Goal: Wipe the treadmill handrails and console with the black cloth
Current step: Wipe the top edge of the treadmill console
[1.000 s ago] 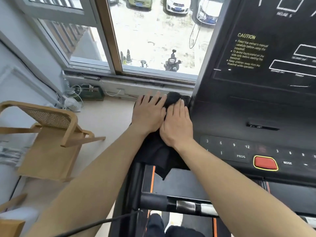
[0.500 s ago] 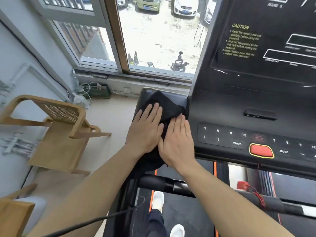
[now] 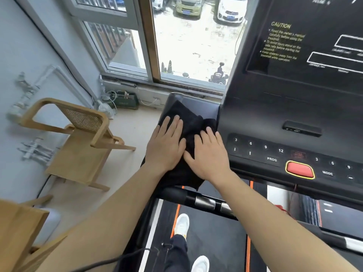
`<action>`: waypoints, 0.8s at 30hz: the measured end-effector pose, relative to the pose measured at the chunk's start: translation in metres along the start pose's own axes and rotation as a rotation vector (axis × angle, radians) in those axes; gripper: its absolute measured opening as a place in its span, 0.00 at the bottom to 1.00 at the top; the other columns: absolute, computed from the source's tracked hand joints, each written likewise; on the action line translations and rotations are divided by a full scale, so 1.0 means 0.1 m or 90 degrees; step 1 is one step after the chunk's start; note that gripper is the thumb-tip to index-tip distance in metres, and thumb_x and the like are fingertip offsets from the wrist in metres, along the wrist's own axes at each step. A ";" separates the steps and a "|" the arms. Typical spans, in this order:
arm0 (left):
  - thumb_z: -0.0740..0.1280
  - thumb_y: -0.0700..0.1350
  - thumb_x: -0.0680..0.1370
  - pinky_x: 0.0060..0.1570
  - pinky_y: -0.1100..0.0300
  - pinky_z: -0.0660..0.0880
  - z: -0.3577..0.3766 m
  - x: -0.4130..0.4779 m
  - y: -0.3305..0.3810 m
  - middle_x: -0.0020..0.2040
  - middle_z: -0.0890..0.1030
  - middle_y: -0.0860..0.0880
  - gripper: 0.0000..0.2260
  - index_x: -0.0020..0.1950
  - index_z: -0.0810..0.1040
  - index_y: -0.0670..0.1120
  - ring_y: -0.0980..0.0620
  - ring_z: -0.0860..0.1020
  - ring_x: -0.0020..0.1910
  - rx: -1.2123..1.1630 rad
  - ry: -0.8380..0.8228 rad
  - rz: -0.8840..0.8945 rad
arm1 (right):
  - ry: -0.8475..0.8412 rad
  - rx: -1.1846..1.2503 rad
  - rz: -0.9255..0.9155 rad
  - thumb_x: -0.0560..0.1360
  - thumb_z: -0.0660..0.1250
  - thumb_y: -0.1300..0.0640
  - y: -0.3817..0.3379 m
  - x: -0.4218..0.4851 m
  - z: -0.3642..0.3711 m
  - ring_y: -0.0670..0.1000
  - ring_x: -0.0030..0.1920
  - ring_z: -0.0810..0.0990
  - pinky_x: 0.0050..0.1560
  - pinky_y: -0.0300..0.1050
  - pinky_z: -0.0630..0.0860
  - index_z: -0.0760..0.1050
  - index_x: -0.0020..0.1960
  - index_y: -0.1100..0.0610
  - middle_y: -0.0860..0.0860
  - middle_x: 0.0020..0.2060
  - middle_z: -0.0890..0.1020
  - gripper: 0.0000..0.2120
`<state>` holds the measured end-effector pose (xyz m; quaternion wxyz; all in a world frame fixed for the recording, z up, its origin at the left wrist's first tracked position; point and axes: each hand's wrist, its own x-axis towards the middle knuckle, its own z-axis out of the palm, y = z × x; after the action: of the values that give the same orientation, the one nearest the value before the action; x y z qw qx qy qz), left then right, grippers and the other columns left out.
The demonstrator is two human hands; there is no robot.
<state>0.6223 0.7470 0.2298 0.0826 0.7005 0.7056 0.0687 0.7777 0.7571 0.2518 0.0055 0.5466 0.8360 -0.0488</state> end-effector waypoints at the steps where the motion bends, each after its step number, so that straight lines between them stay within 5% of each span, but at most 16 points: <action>1: 0.51 0.55 0.84 0.79 0.49 0.49 -0.01 0.03 0.02 0.83 0.50 0.51 0.27 0.82 0.51 0.48 0.49 0.47 0.81 -0.013 0.000 -0.016 | 0.014 0.009 -0.011 0.77 0.58 0.42 0.00 0.00 -0.04 0.57 0.75 0.64 0.78 0.58 0.53 0.69 0.72 0.61 0.58 0.71 0.72 0.30; 7: 0.57 0.54 0.81 0.77 0.47 0.53 -0.06 0.35 0.05 0.83 0.47 0.50 0.31 0.82 0.52 0.48 0.47 0.46 0.81 -0.086 0.002 -0.086 | -0.033 0.155 -0.029 0.73 0.60 0.47 -0.14 0.05 -0.08 0.53 0.59 0.78 0.77 0.55 0.54 0.68 0.71 0.58 0.51 0.53 0.82 0.29; 11: 0.62 0.51 0.80 0.76 0.48 0.57 -0.08 0.49 -0.15 0.82 0.50 0.54 0.31 0.81 0.55 0.50 0.50 0.50 0.81 -0.223 -0.001 -0.086 | -0.104 0.294 0.030 0.74 0.60 0.49 -0.29 0.28 -0.16 0.52 0.50 0.81 0.79 0.50 0.49 0.48 0.80 0.62 0.49 0.37 0.82 0.40; 13: 0.63 0.52 0.79 0.76 0.46 0.58 -0.09 0.54 -0.20 0.82 0.50 0.55 0.32 0.81 0.54 0.51 0.51 0.50 0.80 -0.262 -0.002 -0.084 | -0.102 0.299 0.021 0.74 0.60 0.48 -0.26 0.26 -0.12 0.52 0.50 0.82 0.79 0.49 0.49 0.48 0.80 0.62 0.49 0.35 0.82 0.40; 17: 0.60 0.59 0.79 0.76 0.44 0.57 -0.06 0.44 -0.12 0.83 0.48 0.54 0.34 0.81 0.53 0.50 0.48 0.46 0.81 -0.142 -0.006 -0.057 | -0.054 0.146 -0.091 0.74 0.58 0.47 0.09 0.17 -0.07 0.53 0.53 0.81 0.78 0.49 0.51 0.56 0.77 0.64 0.54 0.46 0.85 0.37; 21: 0.57 0.63 0.77 0.77 0.42 0.51 0.00 0.27 0.12 0.83 0.46 0.54 0.36 0.81 0.52 0.51 0.48 0.44 0.81 -0.056 0.007 -0.095 | -0.025 -0.065 -0.240 0.75 0.54 0.46 0.43 0.21 -0.21 0.53 0.48 0.82 0.77 0.55 0.54 0.68 0.70 0.64 0.53 0.40 0.84 0.30; 24: 0.61 0.60 0.75 0.77 0.43 0.49 0.01 0.29 0.28 0.83 0.45 0.54 0.37 0.81 0.51 0.51 0.48 0.43 0.81 -0.071 0.019 -0.171 | -0.013 -0.140 -0.254 0.77 0.53 0.46 0.49 0.21 -0.22 0.54 0.50 0.81 0.77 0.59 0.52 0.66 0.72 0.68 0.55 0.44 0.84 0.32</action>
<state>0.6499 0.7760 0.2340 0.1191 0.5931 0.7892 0.1065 0.8152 0.7979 0.2688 0.0638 0.3663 0.9275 0.0372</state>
